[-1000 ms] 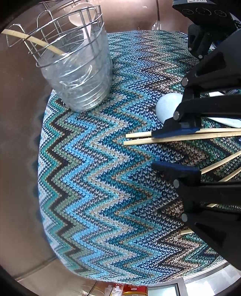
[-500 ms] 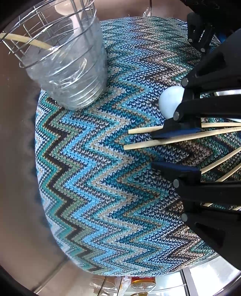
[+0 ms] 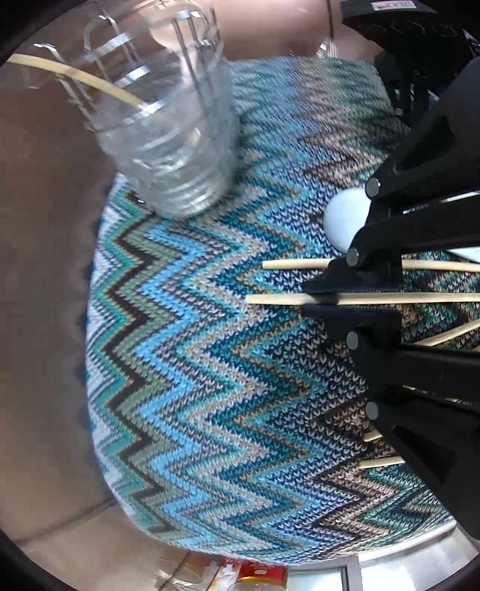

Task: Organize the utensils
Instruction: 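Grasp the white spoon with the right tool while the left tool grasps another chopstick, then lower spoon and chopstick into the utensil holder and open both tools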

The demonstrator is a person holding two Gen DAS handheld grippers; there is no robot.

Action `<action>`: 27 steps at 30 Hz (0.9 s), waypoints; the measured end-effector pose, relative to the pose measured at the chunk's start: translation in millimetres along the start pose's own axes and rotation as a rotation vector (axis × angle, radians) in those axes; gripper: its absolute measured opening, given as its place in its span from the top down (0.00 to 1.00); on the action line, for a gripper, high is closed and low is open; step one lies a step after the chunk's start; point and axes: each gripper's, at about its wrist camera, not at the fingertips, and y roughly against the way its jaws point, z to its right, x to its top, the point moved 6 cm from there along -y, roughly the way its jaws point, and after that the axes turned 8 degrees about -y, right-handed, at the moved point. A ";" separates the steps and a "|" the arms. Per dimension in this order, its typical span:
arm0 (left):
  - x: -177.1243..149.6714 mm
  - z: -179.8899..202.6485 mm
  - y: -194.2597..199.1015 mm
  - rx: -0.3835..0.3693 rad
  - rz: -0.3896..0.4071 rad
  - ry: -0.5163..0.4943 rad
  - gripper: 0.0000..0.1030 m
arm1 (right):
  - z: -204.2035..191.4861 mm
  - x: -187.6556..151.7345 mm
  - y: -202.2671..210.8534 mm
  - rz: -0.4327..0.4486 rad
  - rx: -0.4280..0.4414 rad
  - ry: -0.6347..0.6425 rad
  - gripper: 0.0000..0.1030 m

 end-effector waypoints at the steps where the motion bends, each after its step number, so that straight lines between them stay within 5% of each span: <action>1: -1.7 -1.7 5.7 -0.020 0.023 0.014 0.95 | -1.4 -1.4 3.5 0.009 -0.009 0.004 0.96; 12: -27.1 -5.6 115.6 -0.085 0.303 0.055 0.95 | -32.2 0.0 84.6 0.247 -0.183 0.046 0.96; 21: 11.8 25.2 255.9 -0.123 0.698 0.030 0.95 | -50.4 54.8 232.9 0.751 -0.441 0.009 0.96; 27: 50.2 51.4 296.1 -0.086 0.951 0.066 0.95 | -35.3 84.0 276.3 1.027 -0.621 -0.069 0.96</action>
